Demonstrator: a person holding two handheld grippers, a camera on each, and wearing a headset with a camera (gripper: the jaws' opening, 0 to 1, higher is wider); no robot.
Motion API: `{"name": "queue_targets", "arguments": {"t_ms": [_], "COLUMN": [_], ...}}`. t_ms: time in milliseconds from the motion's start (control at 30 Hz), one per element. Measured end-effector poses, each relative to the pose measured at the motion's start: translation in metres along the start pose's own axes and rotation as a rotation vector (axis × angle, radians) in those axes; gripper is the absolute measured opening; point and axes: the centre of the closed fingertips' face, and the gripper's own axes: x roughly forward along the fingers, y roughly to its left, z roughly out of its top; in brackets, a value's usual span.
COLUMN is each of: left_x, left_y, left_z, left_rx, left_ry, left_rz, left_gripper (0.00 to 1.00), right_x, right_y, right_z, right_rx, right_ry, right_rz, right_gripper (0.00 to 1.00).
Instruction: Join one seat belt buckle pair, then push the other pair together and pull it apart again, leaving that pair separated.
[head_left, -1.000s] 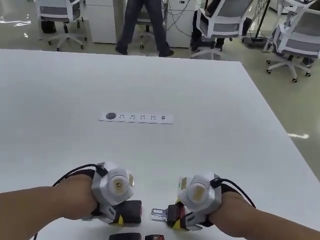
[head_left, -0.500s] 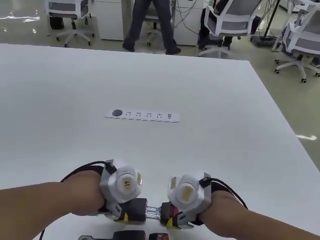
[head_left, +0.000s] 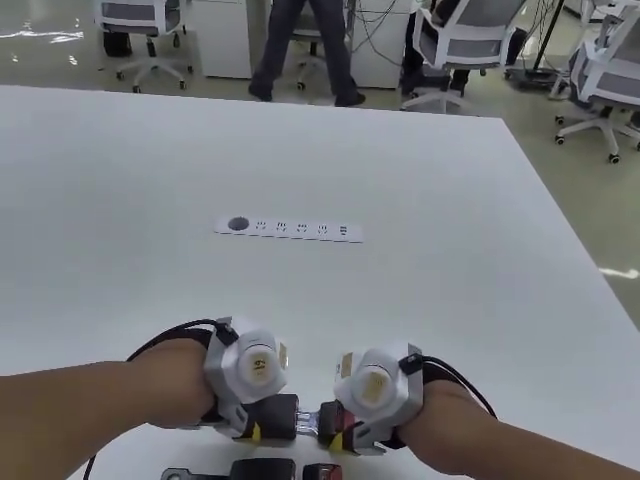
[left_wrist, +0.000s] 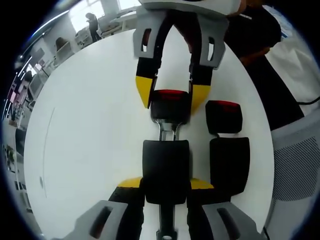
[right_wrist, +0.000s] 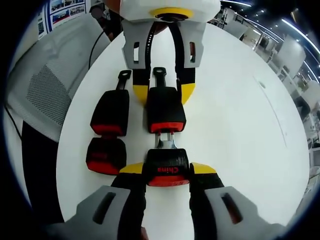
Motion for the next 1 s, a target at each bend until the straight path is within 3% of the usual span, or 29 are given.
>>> {"name": "queue_targets", "arguments": {"t_ms": [333,600,767,1000], "left_x": [0.001,0.001,0.002,0.002], "left_y": [0.000,0.000,0.000,0.000], "left_z": [0.000,0.000,0.001,0.000], "left_rx": [0.018,0.000,0.009,0.011], "left_ry": [0.002,-0.033,-0.029,-0.037], "left_rz": [-0.016,-0.014,-0.022,-0.020], "left_gripper": [0.32,0.31,0.31,0.31], "right_x": [0.003,0.003,0.007,0.007], "right_y": [-0.002,-0.001,0.000,-0.001], "right_z": [0.004,0.008,0.019,0.018], "right_rx": [0.009,0.023,0.006,0.007], "right_ry": [-0.010,-0.016,-0.022,-0.024], "right_rz": [0.021,0.029,0.034,0.039], "right_gripper": [0.30,0.30,0.30,0.30]}}
